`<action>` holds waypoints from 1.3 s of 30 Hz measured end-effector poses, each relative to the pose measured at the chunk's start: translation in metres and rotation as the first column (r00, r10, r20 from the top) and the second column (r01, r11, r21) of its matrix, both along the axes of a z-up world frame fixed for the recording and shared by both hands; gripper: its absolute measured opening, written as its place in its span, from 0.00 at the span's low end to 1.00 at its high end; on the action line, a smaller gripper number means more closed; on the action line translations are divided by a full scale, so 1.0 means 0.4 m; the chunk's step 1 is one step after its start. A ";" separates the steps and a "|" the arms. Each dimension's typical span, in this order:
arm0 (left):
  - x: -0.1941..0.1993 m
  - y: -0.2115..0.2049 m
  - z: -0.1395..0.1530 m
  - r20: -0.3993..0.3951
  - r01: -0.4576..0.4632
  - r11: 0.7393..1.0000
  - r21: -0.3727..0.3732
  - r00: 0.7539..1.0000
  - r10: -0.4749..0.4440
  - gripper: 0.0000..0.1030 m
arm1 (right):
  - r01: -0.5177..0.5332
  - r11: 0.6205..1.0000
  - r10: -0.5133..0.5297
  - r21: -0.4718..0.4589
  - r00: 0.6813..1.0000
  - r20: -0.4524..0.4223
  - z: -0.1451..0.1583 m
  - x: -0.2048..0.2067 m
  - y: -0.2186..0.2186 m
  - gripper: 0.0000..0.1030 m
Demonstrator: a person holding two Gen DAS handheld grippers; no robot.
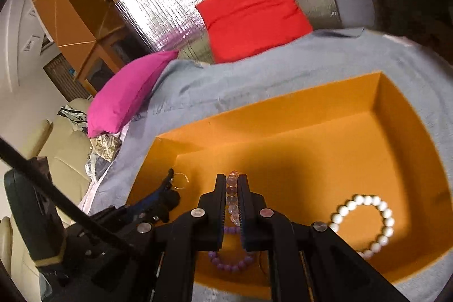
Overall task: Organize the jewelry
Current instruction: 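Open both tools to drop the cord tie and bracelet into the box, then move the left tool to the white-pink bead bracelet while the right tool approaches the dark red bangle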
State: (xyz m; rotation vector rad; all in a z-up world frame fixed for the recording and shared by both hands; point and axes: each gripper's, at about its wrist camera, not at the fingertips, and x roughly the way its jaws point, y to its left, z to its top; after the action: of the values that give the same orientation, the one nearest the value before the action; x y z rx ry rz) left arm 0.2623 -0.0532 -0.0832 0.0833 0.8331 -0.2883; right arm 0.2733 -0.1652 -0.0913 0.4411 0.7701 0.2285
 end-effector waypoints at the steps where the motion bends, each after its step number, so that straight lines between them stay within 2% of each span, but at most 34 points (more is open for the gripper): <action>1: 0.002 -0.002 -0.004 -0.003 0.004 1.000 0.002 1.000 -0.004 0.12 | 0.000 1.000 0.000 0.001 1.000 -0.012 -0.007 0.008 0.001 0.09; 4: 0.012 -0.012 -0.011 0.002 0.003 1.000 0.016 1.000 -0.003 0.12 | 0.008 1.000 -0.008 0.000 1.000 -0.029 -0.024 0.027 -0.001 0.10; 5: 0.013 -0.014 -0.012 0.004 0.001 1.000 0.025 1.000 -0.001 0.16 | 0.017 1.000 -0.018 -0.005 0.999 -0.034 -0.028 0.032 -0.004 0.10; 8: 0.011 -0.017 -0.017 0.014 -0.014 0.998 0.060 1.000 0.013 0.42 | 0.051 0.998 -0.052 -0.029 0.997 -0.050 -0.040 0.042 -0.020 0.11; 9: 0.007 -0.016 -0.016 0.023 -0.022 0.997 0.073 1.000 0.020 0.47 | 0.061 0.998 -0.063 -0.031 0.996 -0.057 -0.041 0.043 -0.026 0.13; 10: 0.003 -0.016 -0.014 0.033 -0.028 0.996 0.086 0.999 0.025 0.48 | 0.079 0.996 -0.081 -0.027 0.995 -0.065 -0.043 0.041 -0.040 0.23; 11: -0.002 -0.016 -0.010 0.042 -0.032 0.995 0.099 0.999 0.028 0.48 | 0.095 0.995 -0.096 -0.020 0.993 -0.064 -0.042 0.036 -0.052 0.27; 15: -0.033 -0.013 0.013 0.087 -0.061 0.988 0.141 0.995 0.049 0.61 | 0.133 0.990 -0.134 -0.039 0.990 -0.038 -0.016 0.005 -0.090 0.27; 18: -0.068 -0.010 0.033 0.122 -0.078 0.982 0.169 0.991 0.058 0.64 | 0.137 0.988 -0.139 -0.068 0.990 -0.013 0.016 -0.028 -0.103 0.27; 21: -0.113 -0.002 0.047 0.155 -0.089 0.976 0.198 0.986 0.058 0.68 | 0.141 0.987 -0.140 -0.079 0.990 0.011 0.043 -0.065 -0.109 0.32; 23: -0.148 0.007 0.053 0.172 -0.094 0.972 0.213 0.983 0.057 0.68 | 0.142 0.985 -0.139 -0.094 0.990 0.028 0.063 -0.097 -0.111 0.45; 25: -0.174 0.014 0.056 0.178 -0.098 0.970 0.223 0.982 0.059 0.69 | 0.144 0.985 -0.140 -0.097 0.989 0.046 0.077 -0.126 -0.113 0.50; 32: -0.248 0.028 0.071 0.197 -0.093 0.970 0.224 0.979 0.048 0.69 | 0.125 0.985 -0.120 -0.119 0.991 0.051 0.094 -0.226 -0.119 0.50; 39: -0.318 0.051 0.056 0.174 -0.085 0.971 0.224 0.984 0.046 0.69 | 0.141 0.985 -0.143 -0.103 0.990 -0.006 0.061 -0.346 -0.150 0.50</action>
State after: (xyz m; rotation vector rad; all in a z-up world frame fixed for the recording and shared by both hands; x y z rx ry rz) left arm 0.1351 -0.0326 -0.0607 0.2934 0.6975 -0.1191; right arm 0.1348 -0.2253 -0.0670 0.3993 0.7566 0.0527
